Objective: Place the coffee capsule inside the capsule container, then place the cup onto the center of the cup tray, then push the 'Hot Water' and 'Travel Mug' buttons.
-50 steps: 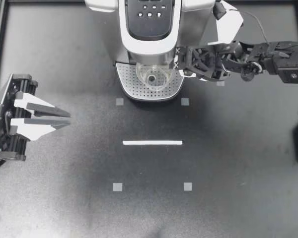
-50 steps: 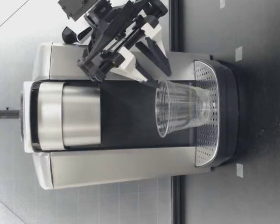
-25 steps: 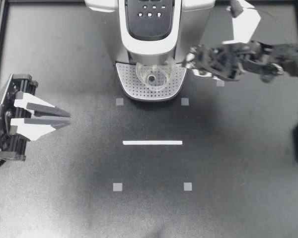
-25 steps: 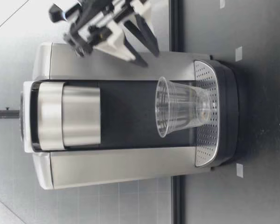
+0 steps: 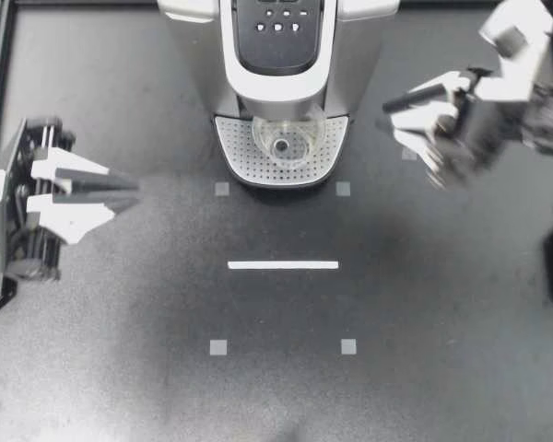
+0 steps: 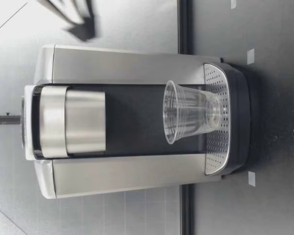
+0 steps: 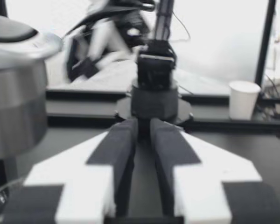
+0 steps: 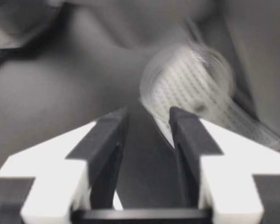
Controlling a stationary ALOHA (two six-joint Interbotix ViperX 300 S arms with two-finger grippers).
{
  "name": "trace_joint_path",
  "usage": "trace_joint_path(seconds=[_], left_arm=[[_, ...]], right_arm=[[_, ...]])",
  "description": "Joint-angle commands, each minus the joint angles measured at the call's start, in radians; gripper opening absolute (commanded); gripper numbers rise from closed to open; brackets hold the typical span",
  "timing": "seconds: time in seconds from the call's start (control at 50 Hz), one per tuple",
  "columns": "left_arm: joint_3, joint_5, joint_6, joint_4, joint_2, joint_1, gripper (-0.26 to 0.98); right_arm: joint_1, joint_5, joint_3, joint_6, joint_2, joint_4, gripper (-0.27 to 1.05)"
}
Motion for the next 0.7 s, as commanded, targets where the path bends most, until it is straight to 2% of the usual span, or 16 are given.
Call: trace_joint_path(seconds=[0.0, 0.16, 0.32, 0.54, 0.68], left_arm=[[-0.043, -0.008, 0.002, -0.005, 0.005, 0.003, 0.23], [-0.072, -0.008, -0.005, -0.006, 0.017, 0.003, 0.3], [-0.104, -0.003, -0.003, -0.006, 0.051, 0.003, 0.35], [-0.175, 0.206, -0.003, -0.005, 0.072, 0.002, 0.35], [-0.19, 0.242, 0.0, -0.005, 0.052, 0.002, 0.35]], right_arm=[[0.038, -0.083, 0.005, -0.041, -0.066, -0.006, 0.48], [0.103, -0.225, 0.046, -0.133, -0.147, -0.008, 0.47], [0.146, -0.275, 0.057, -0.207, -0.166, -0.008, 0.47], [0.152, -0.299, 0.055, -0.23, -0.153, -0.008, 0.47], [0.152, -0.344, 0.057, -0.232, -0.118, -0.008, 0.43]])
